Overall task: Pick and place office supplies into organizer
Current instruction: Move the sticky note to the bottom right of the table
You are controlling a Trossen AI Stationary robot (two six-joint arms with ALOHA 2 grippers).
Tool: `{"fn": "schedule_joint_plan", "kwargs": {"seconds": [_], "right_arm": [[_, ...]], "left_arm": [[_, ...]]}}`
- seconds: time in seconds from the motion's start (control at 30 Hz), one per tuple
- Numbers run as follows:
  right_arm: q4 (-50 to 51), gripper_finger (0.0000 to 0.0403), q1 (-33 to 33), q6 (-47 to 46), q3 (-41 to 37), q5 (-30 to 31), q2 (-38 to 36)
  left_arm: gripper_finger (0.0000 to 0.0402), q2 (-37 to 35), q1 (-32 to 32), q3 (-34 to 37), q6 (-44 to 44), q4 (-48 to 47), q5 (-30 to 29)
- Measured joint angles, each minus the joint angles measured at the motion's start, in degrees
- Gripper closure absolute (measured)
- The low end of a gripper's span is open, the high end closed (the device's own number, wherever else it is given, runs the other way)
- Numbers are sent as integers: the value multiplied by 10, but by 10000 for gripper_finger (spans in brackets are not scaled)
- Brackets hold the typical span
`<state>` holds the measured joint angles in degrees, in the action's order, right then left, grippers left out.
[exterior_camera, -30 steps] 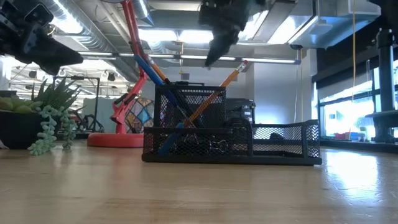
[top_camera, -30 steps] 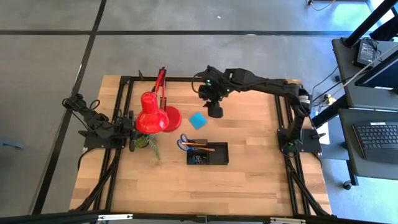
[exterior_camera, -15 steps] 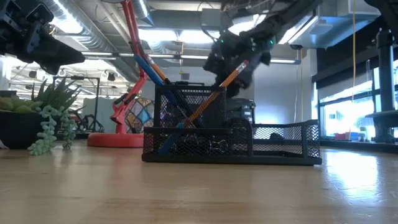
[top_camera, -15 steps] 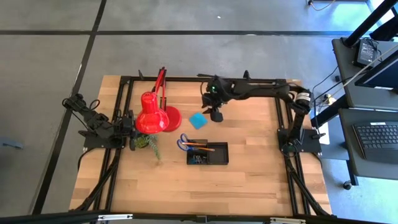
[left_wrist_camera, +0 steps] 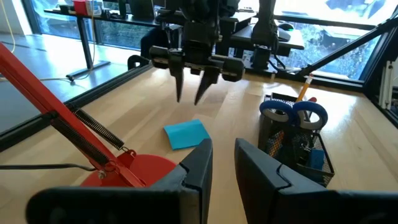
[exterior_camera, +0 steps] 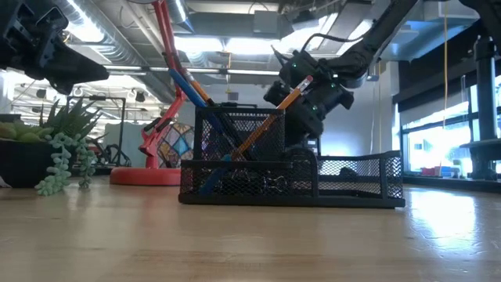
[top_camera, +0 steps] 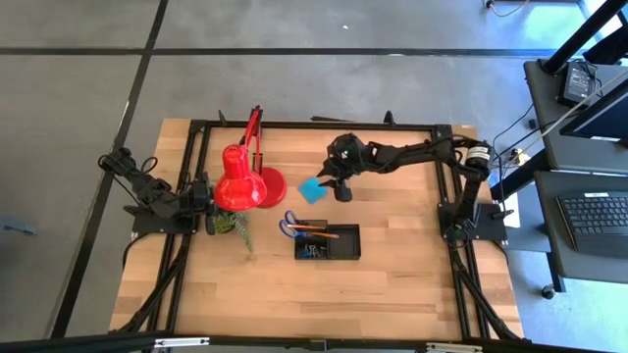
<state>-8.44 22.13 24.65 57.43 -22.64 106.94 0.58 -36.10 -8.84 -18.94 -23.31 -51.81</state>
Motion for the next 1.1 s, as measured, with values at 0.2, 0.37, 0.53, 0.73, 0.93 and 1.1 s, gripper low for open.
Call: {"fn": "schedule_joint_plan", "kwargs": {"seconds": [0.2,0.37,0.53,0.73,0.93,1.1], "right_arm": [[1,250,-7,-42,0,1,0],[-13,250,-11,-66,1,5,24],[-17,250,-23,-65,8,18,60],[-6,250,-36,-47,30,56,78],[37,250,-40,-41,46,80,96],[98,250,-40,-33,47,103,92]], "left_arm": [[340,0,0,0,0,2,-4],[339,0,0,0,1,2,-16],[340,0,0,0,2,2,-20],[339,0,0,0,2,1,-26],[339,0,0,0,2,-1,-27],[340,0,0,0,2,-1,-27]]}}
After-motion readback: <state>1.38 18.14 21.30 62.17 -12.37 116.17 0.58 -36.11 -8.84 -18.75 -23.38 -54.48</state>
